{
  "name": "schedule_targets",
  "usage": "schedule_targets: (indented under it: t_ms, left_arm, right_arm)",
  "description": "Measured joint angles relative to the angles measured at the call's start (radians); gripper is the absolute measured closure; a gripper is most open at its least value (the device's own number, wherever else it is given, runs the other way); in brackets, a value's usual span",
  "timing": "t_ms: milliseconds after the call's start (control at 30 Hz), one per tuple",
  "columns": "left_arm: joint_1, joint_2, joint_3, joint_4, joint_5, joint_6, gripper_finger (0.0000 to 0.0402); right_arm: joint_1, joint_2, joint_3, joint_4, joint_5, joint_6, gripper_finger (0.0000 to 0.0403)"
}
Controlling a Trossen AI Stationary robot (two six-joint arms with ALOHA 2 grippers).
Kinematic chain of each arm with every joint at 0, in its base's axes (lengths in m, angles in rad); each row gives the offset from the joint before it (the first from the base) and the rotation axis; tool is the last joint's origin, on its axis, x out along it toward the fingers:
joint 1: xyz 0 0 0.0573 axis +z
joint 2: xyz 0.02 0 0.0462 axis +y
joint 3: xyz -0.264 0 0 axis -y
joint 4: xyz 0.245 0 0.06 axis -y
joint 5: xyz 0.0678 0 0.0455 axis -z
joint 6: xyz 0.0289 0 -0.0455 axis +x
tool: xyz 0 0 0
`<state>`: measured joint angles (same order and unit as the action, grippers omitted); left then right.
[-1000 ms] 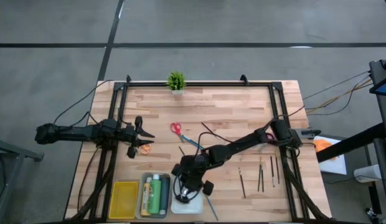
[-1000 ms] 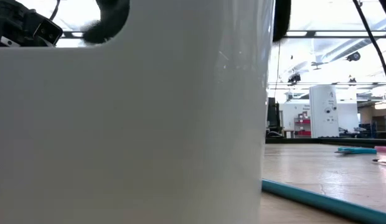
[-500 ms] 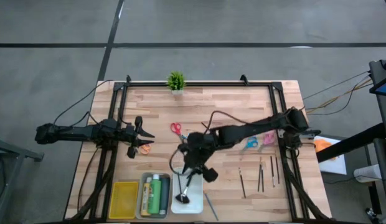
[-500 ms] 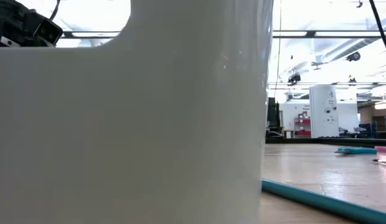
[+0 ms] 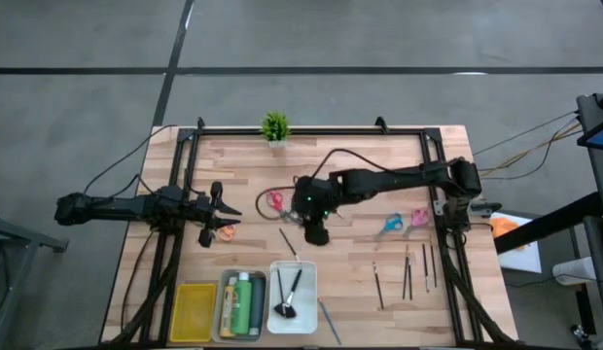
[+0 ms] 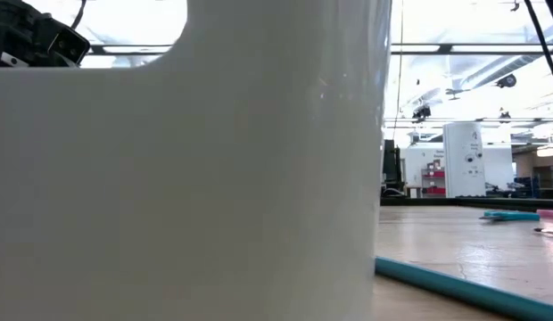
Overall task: Pick & Place Paint Supplies
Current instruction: Put the black paint brush into the white bin
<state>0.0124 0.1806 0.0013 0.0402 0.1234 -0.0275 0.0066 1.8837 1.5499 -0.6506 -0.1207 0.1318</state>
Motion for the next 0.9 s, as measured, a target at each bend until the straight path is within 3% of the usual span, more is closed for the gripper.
schedule_targets:
  t_ms: [67,133,433,900]
  left_arm:
    - [0.0,0.0,0.0,0.0,0.0,0.0,0.0297]
    - [0.0,0.0,0.0,0.0,0.0,0.0,0.0297]
    - [0.0,0.0,0.0,0.0,0.0,0.0,0.0297]
    - [0.0,0.0,0.0,0.0,0.0,0.0,0.0297]
  right_arm:
    - [-0.012,0.001,-0.006,-0.035,0.135,0.061,0.0278]
    - [-0.026,0.001,-0.017,-0.048,0.194,0.081,0.0278]
    - [-0.038,0.001,-0.116,0.0,0.165,0.106,0.0278]
    - [-0.029,0.001,-0.365,0.347,0.14,0.209,0.0278]
